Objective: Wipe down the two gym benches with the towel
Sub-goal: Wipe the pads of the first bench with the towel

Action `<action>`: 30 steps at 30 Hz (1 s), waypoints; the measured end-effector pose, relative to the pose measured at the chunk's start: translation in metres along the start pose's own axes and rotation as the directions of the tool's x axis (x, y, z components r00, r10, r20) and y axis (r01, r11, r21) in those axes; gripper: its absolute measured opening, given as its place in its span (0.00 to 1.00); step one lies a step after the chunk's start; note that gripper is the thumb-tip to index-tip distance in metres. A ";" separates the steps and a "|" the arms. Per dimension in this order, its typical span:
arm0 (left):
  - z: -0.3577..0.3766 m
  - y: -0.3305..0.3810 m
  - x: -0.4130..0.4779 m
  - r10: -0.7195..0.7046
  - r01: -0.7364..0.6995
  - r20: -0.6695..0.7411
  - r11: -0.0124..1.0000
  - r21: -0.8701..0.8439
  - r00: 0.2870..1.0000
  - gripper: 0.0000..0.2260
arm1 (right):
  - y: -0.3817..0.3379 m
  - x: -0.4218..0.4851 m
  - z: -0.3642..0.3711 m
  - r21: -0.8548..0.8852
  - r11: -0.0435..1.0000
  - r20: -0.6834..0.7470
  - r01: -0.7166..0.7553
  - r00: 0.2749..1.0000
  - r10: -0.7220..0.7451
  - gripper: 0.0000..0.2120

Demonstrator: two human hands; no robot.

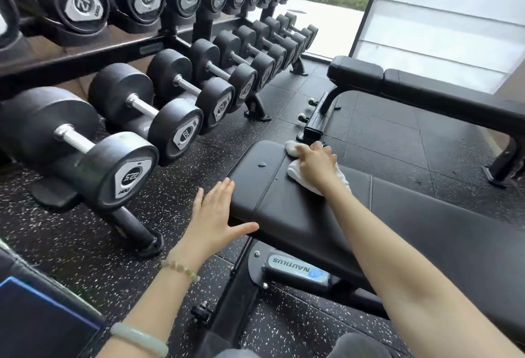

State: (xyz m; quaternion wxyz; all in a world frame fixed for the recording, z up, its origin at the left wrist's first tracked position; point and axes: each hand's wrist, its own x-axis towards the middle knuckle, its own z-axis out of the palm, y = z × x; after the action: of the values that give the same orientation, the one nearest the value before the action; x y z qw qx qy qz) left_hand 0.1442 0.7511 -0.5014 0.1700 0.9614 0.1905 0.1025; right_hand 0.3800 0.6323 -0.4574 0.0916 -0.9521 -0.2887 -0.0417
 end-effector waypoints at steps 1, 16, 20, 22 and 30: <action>0.001 -0.001 0.000 0.003 -0.003 -0.008 1.000 0.002 1.000 0.57 | -0.002 -0.009 0.000 0.003 0.999 -0.008 0.038 0.999 -0.038 0.19; 0.007 -0.005 0.000 -0.013 0.006 -0.076 0.995 -0.095 0.997 0.57 | -0.028 -0.092 0.004 0.152 0.883 -0.119 0.443 0.896 -0.429 0.22; 0.009 -0.005 -0.002 -0.010 -0.004 -0.095 0.990 -0.143 0.995 0.54 | -0.033 -0.021 0.005 0.069 0.978 -0.050 0.198 0.980 -0.195 0.21; 0.010 -0.005 -0.001 -0.006 -0.010 -0.098 0.987 -0.158 0.995 0.53 | -0.037 0.014 0.015 0.031 0.988 -0.029 0.150 0.988 -0.149 0.20; 0.010 -0.005 -0.003 -0.008 -0.004 -0.072 0.987 -0.162 0.997 0.52 | -0.056 0.017 0.017 0.017 0.970 0.002 0.242 0.970 -0.242 0.19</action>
State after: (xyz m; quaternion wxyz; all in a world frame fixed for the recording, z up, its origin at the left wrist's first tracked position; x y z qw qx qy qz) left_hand 0.1422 0.7512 -0.5132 0.2407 0.9399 0.1886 0.1522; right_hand 0.3635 0.6903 -0.4637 0.0933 -0.9091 -0.4031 -0.0481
